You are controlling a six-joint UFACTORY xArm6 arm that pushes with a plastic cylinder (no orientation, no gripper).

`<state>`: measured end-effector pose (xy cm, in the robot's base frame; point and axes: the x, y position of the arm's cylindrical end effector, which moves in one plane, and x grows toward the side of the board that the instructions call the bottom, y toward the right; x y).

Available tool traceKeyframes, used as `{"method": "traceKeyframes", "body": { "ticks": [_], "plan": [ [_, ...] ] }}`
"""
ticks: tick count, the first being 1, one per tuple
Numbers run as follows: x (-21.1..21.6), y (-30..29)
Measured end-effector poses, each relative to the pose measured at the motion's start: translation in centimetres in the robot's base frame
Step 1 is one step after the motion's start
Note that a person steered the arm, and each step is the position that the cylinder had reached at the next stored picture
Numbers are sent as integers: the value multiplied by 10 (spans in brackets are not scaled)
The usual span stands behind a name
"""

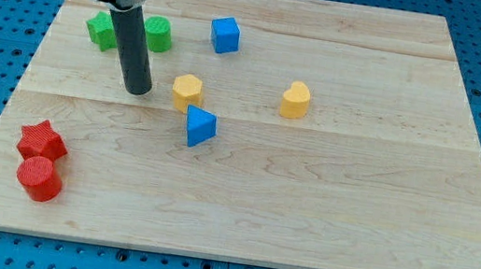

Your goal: Slightly move the triangle bottom right to the hexagon

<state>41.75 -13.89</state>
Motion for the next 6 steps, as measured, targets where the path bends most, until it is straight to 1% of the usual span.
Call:
{"method": "traceKeyframes", "body": {
  "ticks": [2, 3, 4, 5, 6],
  "plan": [
    [0, 0],
    [22, 12],
    [26, 52],
    [59, 53],
    [79, 53]
  ]
}}
